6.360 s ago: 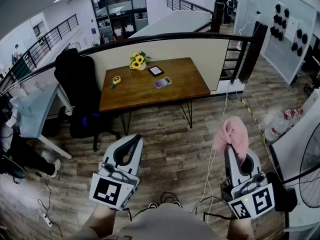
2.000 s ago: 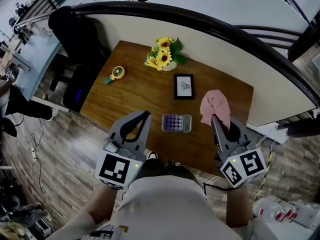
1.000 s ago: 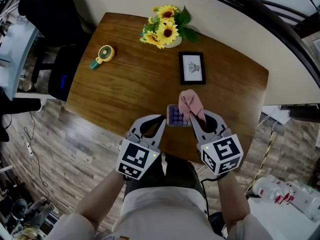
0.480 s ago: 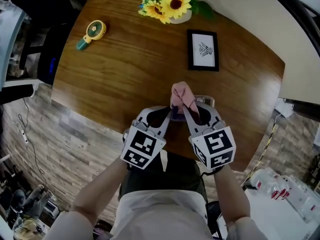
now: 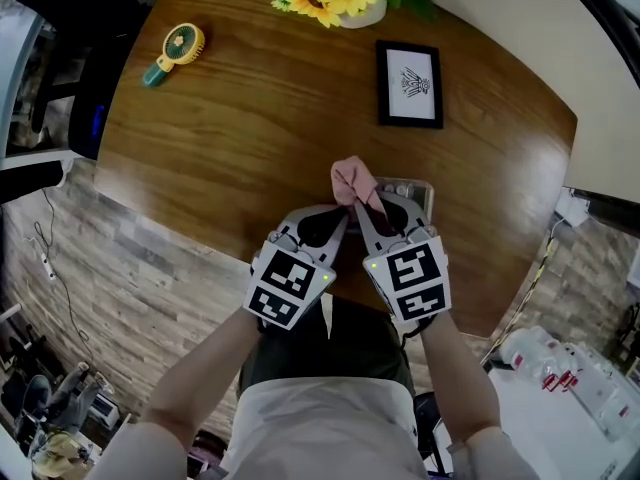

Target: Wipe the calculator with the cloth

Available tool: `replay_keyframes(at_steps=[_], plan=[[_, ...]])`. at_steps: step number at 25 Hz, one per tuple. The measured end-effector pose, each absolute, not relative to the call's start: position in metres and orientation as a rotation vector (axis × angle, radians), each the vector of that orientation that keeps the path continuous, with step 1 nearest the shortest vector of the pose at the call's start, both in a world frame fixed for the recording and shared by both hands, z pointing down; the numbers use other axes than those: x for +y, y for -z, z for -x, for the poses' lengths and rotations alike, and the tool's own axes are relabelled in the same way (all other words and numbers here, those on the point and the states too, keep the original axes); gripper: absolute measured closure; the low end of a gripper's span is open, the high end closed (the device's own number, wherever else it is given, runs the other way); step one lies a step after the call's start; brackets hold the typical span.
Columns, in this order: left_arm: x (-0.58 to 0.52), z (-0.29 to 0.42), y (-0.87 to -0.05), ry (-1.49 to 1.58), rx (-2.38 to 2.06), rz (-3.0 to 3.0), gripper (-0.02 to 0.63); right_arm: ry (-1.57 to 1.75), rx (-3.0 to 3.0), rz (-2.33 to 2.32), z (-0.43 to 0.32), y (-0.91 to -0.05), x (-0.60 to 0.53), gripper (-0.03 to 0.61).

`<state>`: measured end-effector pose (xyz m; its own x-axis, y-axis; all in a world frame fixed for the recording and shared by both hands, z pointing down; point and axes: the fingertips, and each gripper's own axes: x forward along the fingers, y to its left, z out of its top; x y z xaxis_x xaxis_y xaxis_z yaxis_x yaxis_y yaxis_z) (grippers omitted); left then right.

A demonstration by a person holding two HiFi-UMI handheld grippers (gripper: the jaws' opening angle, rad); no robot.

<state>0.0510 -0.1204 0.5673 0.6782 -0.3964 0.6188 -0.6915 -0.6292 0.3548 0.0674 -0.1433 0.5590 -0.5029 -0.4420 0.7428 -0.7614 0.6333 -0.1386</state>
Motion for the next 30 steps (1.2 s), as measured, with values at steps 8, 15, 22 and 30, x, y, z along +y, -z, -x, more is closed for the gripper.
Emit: replay_keyframes(at_steps=[8,15,22,30], plan=[[-0.122,-0.052,-0.569,-0.665,-0.838,-2.270,0.606,-0.597,-2.090,-0.945,-0.083,-0.561,-0.146,0.551],[-0.122,-0.054,-0.569,-0.652,-0.833,-2.259,0.606,-0.585,-2.014,-1.034,-0.121,-0.560,-0.147,0.552],[-0.122,-0.053,-0.571,-0.627,-0.825,-2.225,0.606,-0.554,-1.865,-1.153,-0.184,-0.556,-0.142,0.555],[-0.122,-0.056,-0.569,-0.650,-0.790,-2.219,0.606,-0.569,-2.086,-1.182,-0.137,-0.498,-0.148,0.555]])
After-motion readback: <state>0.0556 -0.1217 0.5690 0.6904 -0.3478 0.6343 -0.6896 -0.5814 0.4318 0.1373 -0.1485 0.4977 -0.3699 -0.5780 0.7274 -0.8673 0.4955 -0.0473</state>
